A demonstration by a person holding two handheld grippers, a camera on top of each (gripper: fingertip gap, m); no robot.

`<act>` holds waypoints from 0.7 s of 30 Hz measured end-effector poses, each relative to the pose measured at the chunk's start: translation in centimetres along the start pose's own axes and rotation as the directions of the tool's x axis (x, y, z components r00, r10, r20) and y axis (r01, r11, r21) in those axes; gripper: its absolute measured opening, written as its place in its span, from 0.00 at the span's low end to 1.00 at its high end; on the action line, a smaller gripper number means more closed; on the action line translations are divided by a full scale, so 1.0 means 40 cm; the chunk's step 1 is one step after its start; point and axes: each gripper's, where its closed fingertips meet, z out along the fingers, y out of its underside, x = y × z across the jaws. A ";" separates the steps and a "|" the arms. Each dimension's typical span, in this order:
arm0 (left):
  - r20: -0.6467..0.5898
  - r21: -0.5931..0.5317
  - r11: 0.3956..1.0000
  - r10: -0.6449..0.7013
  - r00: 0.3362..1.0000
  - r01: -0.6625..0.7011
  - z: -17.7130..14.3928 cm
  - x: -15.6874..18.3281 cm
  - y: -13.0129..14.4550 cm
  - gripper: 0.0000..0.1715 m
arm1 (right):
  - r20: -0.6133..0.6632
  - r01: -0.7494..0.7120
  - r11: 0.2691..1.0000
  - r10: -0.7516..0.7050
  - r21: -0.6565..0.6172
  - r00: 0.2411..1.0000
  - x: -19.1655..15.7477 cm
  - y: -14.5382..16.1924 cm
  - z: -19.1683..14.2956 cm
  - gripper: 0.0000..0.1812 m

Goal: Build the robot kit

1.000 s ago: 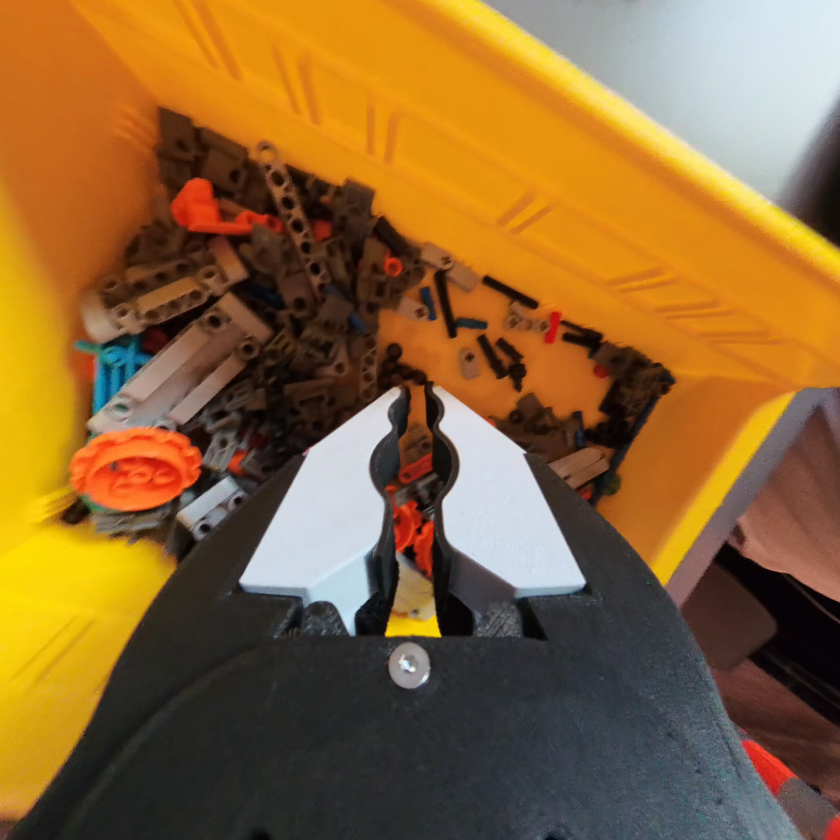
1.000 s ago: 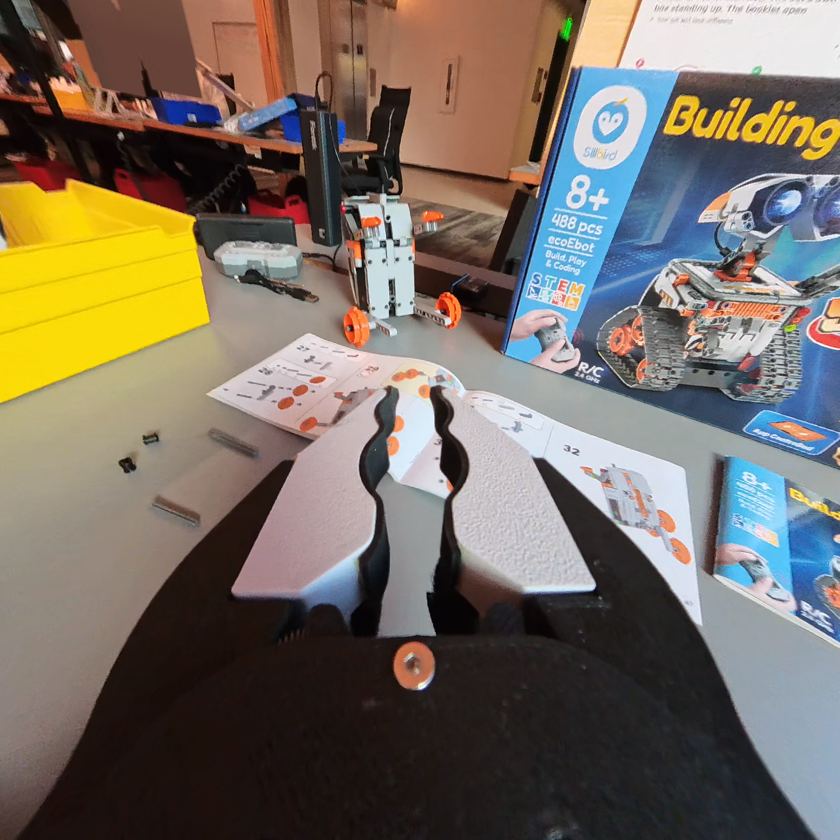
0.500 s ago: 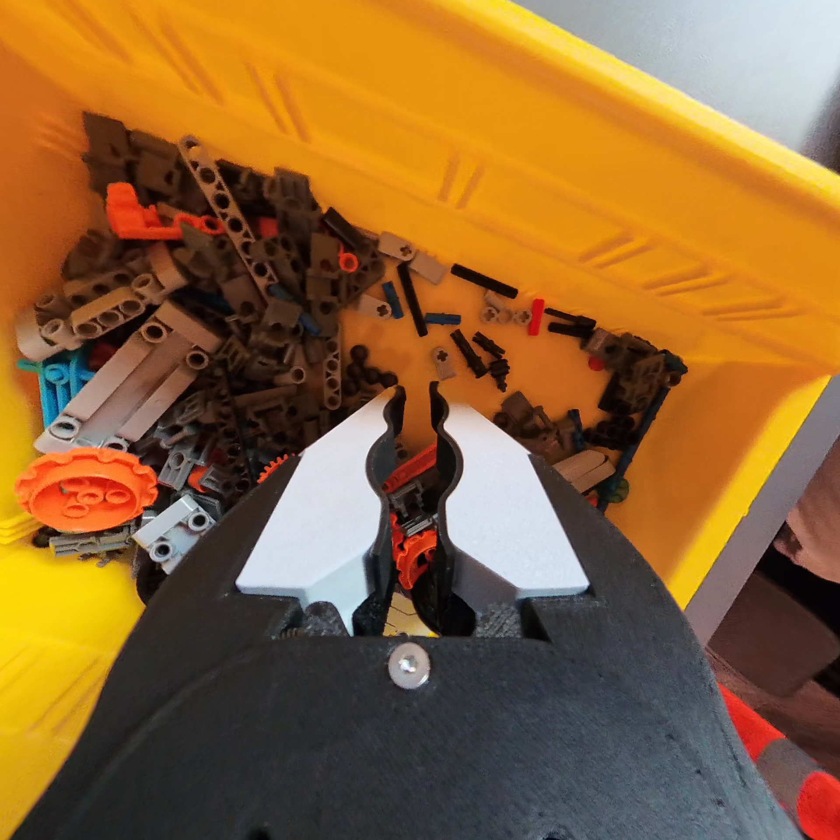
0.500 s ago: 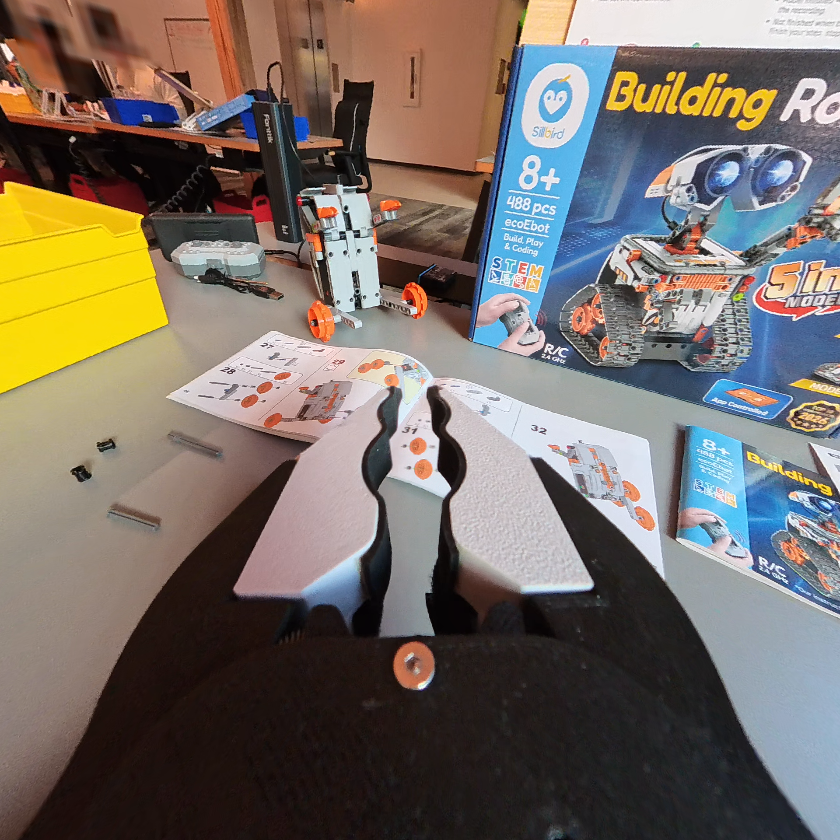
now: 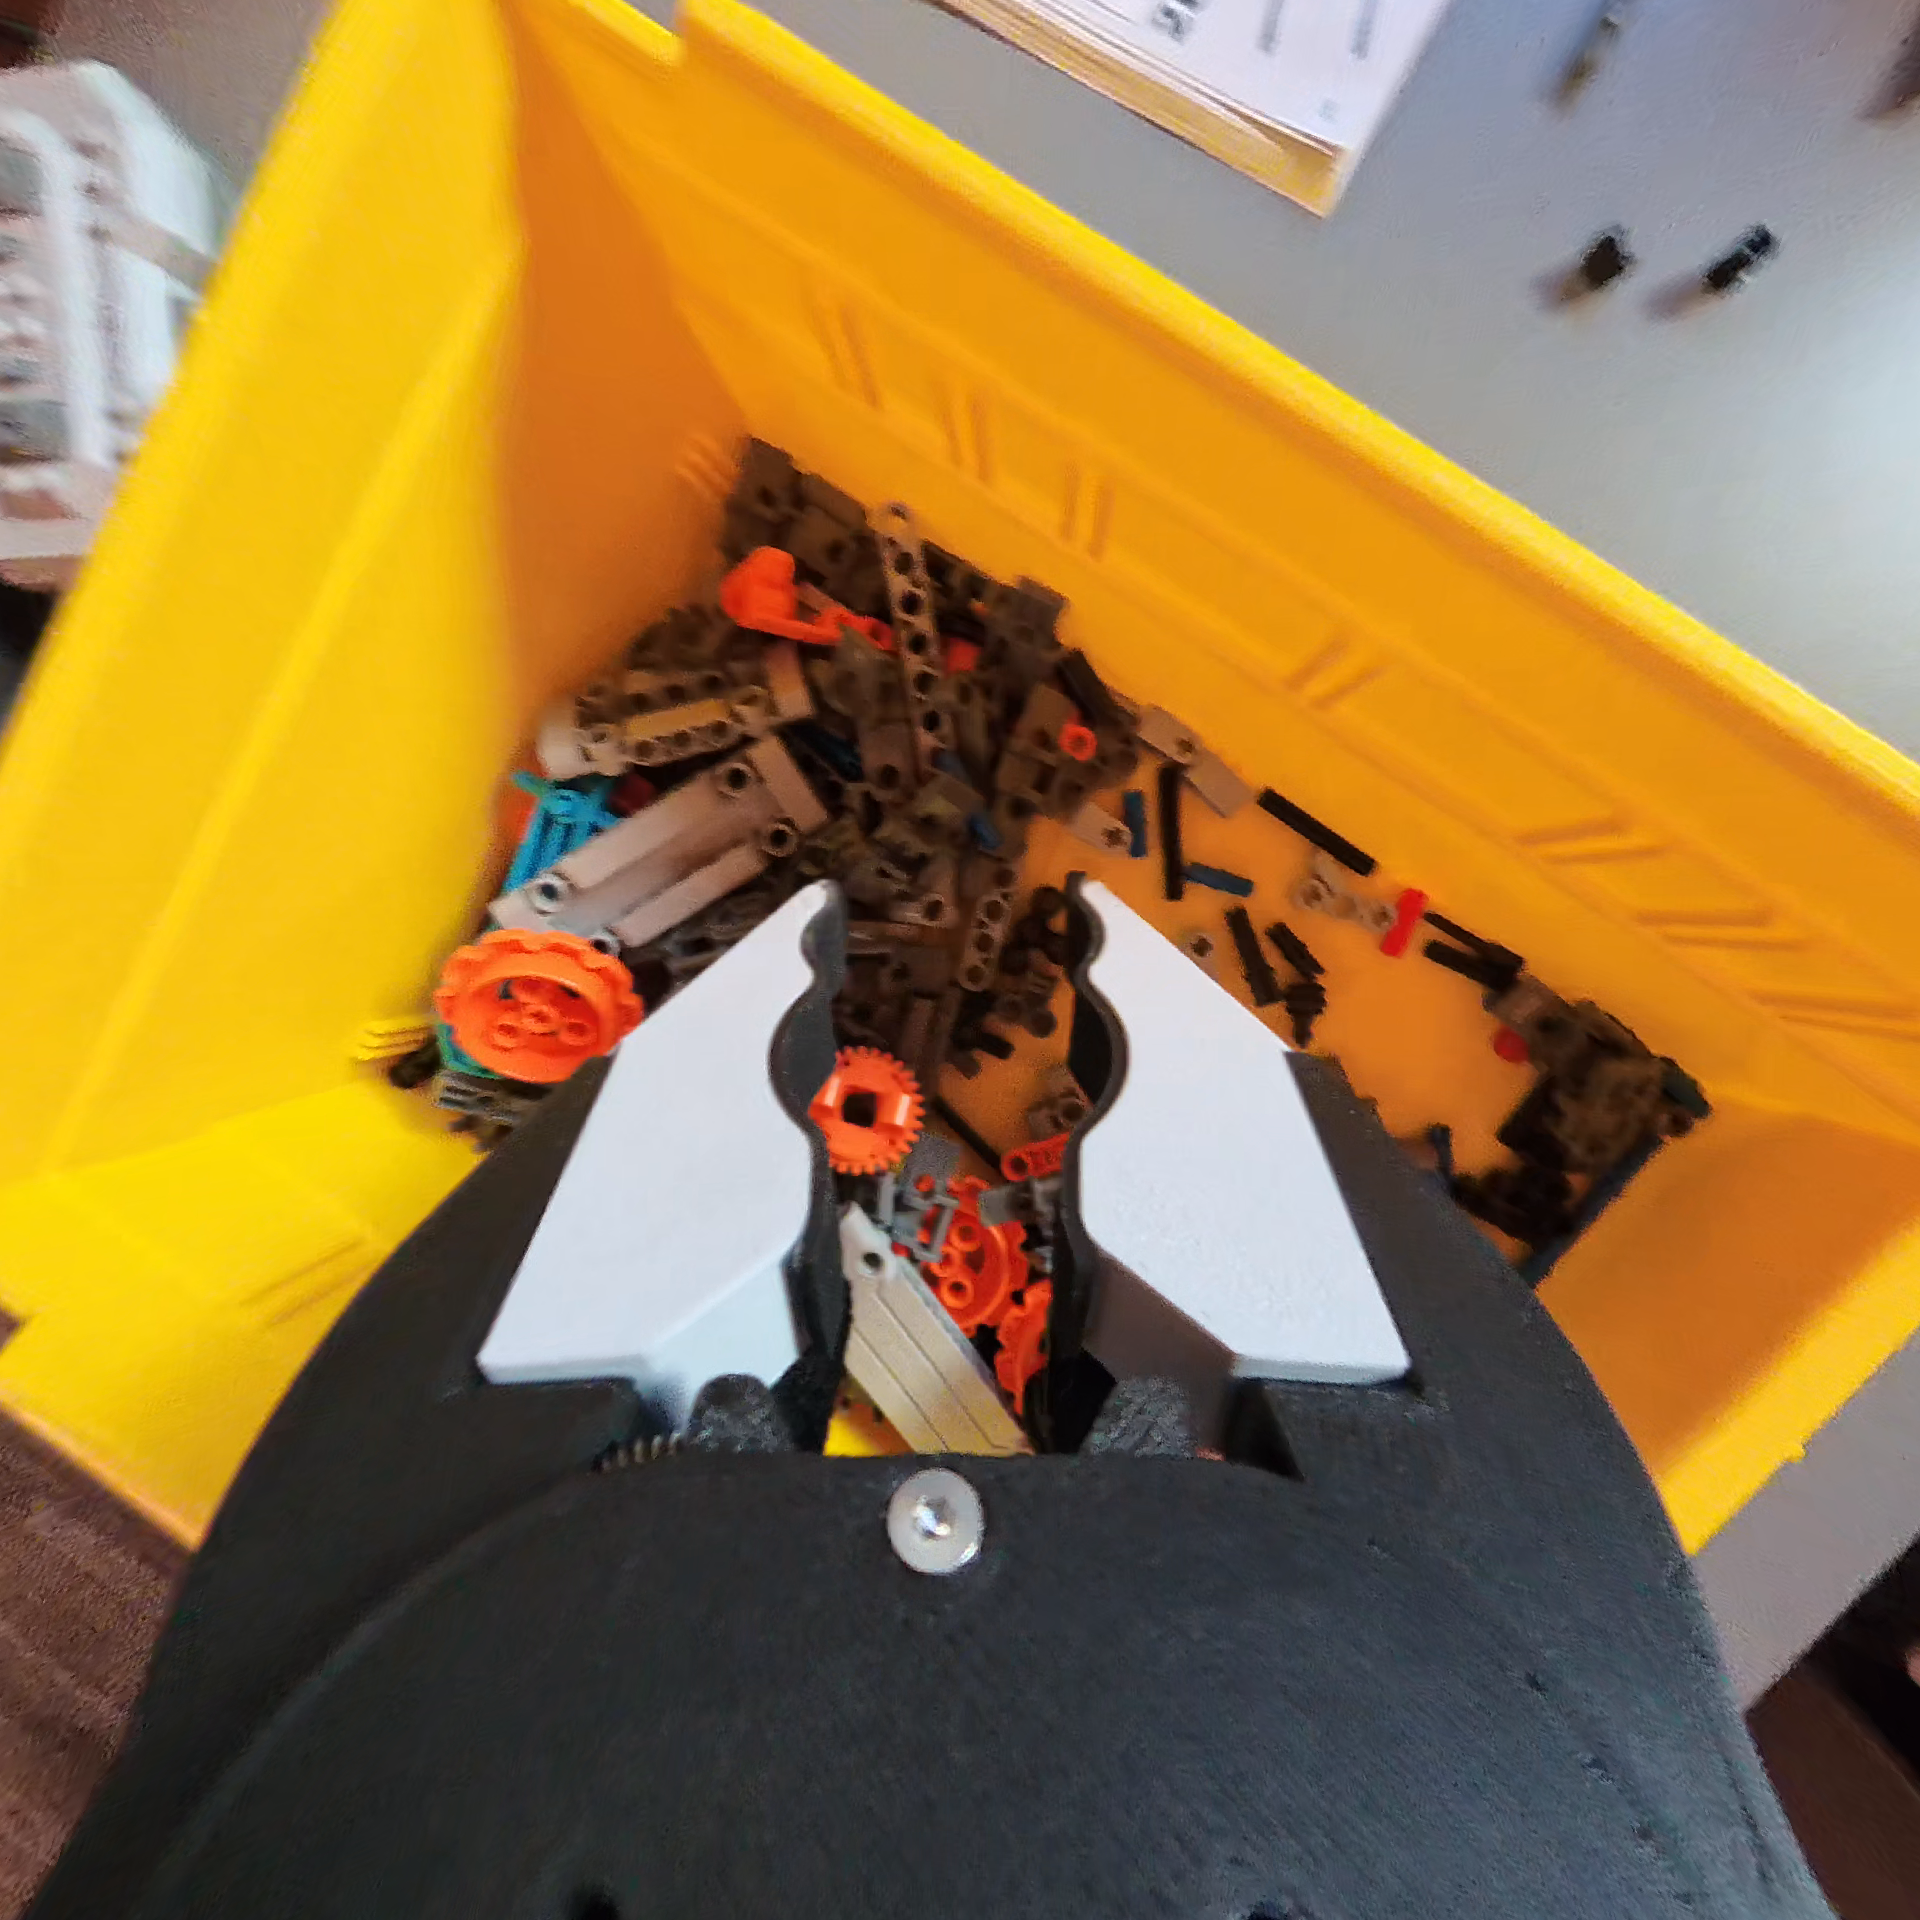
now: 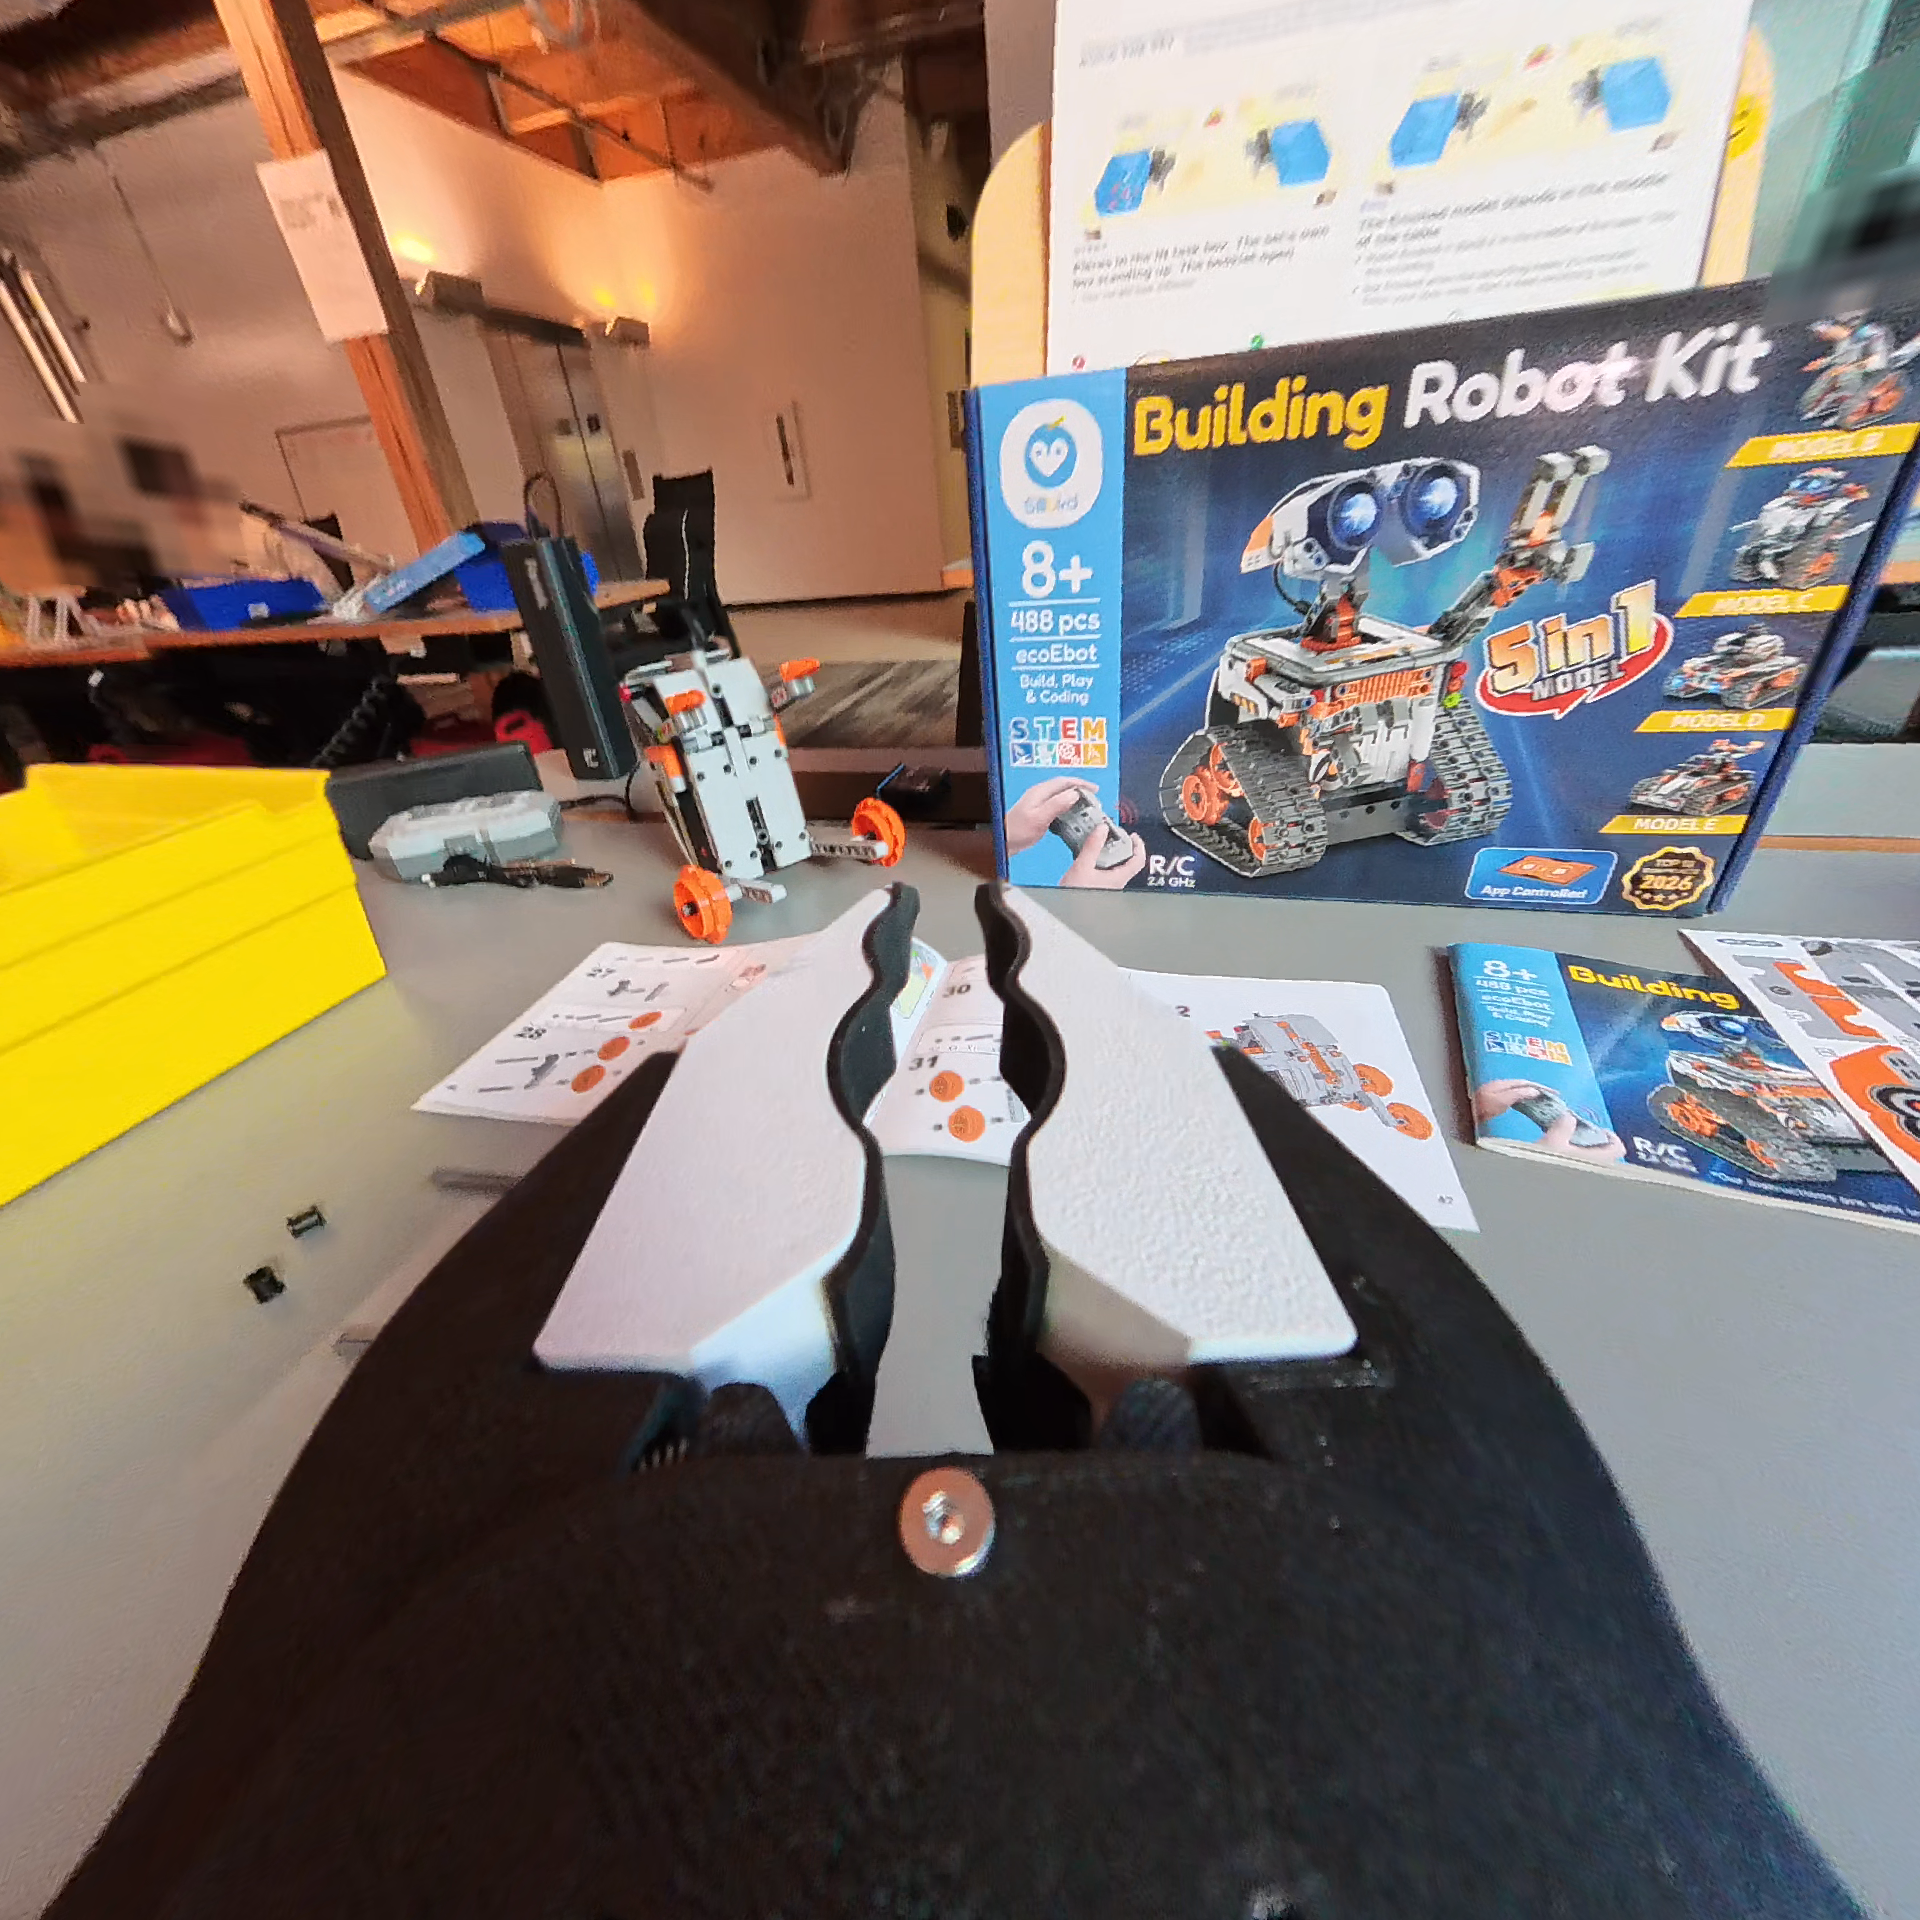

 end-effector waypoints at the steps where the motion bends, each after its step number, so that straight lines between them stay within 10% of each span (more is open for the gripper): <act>1: 0.010 0.009 1.000 -0.010 1.000 0.010 -0.001 -0.010 -0.008 0.28 | -0.011 -0.007 1.000 0.007 0.012 1.000 0.000 -0.003 -0.007 0.07; 9: 0.059 0.011 0.992 -0.124 0.991 0.124 0.018 -0.082 -0.019 0.49 | 0.017 -0.036 0.997 0.037 -0.063 0.999 -0.004 0.043 0.008 0.06; 21: 0.125 -0.014 0.995 -0.097 0.987 0.100 0.036 -0.104 -0.049 0.50 | 0.224 -0.062 0.994 0.081 -0.087 0.971 -0.110 0.049 0.001 0.07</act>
